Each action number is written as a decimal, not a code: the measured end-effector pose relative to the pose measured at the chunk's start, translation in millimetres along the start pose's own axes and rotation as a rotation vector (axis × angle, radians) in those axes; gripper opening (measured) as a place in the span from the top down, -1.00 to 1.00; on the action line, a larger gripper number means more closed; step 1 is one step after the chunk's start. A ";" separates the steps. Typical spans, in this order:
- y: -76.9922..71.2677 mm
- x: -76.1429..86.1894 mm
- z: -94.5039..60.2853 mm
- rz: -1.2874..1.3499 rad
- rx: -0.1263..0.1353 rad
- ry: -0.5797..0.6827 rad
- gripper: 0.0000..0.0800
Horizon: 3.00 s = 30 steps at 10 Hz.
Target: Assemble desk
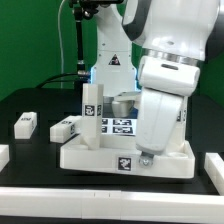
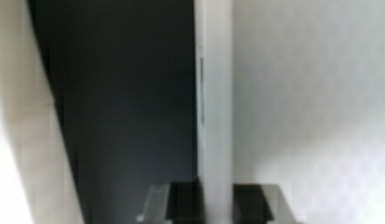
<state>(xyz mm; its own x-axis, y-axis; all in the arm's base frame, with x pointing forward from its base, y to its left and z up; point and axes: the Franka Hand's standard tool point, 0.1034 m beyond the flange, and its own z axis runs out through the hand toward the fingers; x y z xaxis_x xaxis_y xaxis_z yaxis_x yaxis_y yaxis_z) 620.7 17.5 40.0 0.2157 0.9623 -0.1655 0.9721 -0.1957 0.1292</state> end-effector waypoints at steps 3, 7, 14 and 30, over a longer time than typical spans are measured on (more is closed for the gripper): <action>-1.9 -4.4 3.2 -0.004 0.003 -0.003 0.85; 4.7 4.1 2.2 -0.144 -0.002 -0.021 0.85; 42.4 28.4 1.6 -0.146 0.002 -0.038 0.85; 66.1 -6.5 -46.2 -0.027 -0.027 -0.044 -0.62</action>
Offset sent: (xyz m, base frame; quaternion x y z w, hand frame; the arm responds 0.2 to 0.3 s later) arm 0.0000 0.0000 0.0000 0.0000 0.0000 -0.1296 0.9916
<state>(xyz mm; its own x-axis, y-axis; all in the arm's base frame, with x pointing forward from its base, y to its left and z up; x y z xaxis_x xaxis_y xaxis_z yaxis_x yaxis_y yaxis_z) 679.3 7.0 94.8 0.1935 0.9580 -0.2118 0.9750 -0.1636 0.1507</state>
